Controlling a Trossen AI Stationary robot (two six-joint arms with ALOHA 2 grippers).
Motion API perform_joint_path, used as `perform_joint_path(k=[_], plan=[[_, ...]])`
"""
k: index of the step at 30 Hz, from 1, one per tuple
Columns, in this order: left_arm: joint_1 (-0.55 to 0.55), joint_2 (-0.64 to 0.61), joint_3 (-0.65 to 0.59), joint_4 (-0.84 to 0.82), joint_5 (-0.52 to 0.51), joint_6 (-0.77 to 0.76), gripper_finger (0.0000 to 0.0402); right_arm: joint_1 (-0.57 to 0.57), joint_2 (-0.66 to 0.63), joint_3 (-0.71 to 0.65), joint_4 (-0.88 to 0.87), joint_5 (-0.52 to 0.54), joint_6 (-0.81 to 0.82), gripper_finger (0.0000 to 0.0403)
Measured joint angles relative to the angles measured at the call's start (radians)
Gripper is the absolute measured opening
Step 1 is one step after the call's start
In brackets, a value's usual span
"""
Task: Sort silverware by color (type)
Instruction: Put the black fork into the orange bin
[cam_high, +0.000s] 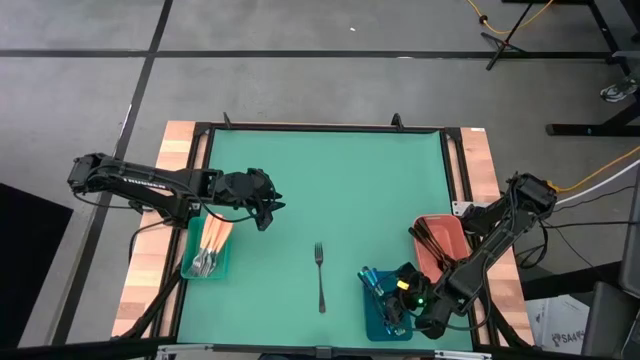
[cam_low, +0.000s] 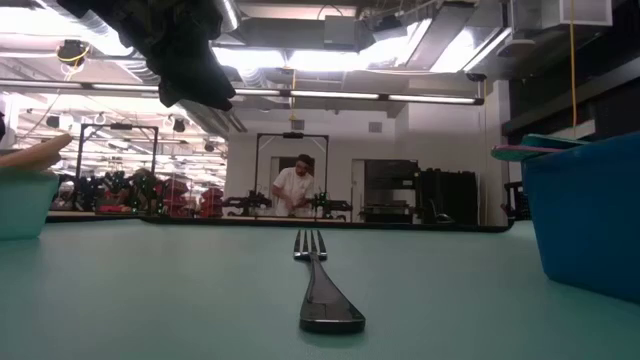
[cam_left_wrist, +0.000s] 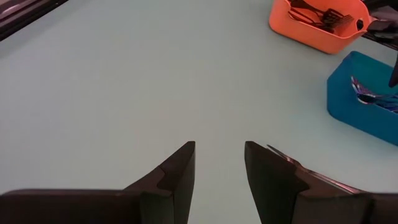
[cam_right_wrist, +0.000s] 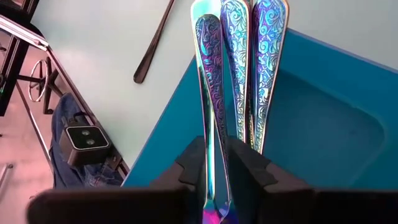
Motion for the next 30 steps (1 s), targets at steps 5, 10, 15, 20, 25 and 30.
perform_joint_path(k=[5, 10, 15, 20, 25, 30], plan=[[0.000, 0.000, 0.000, 0.000, 0.000, 0.000, 0.0133, 0.000, 0.000, 0.000, 0.000, 0.000, -0.001, 0.0082], [0.000, 0.000, 0.000, 0.000, 0.000, 0.000, 0.0133, 0.000, 0.000, 0.000, 0.000, 0.000, -0.001, 0.0086], [0.000, 0.000, 0.000, 0.000, 0.000, 0.000, 0.0133, 0.000, 0.000, 0.000, 0.000, 0.000, -0.020, 0.0084], [0.000, 0.000, 0.000, 0.000, 0.000, 0.000, 0.0133, 0.000, -0.003, 0.000, 0.000, 0.000, -0.039, 0.0083], [0.000, 0.000, 0.000, 0.000, 0.000, 0.000, 0.0133, 0.000, -0.034, 0.000, 0.000, 0.001, -0.098, 0.0083], [0.000, 0.000, 0.000, 0.000, 0.000, 0.000, 0.0133, 0.000, -0.079, 0.000, 0.000, 0.044, -0.177, 0.0083]])
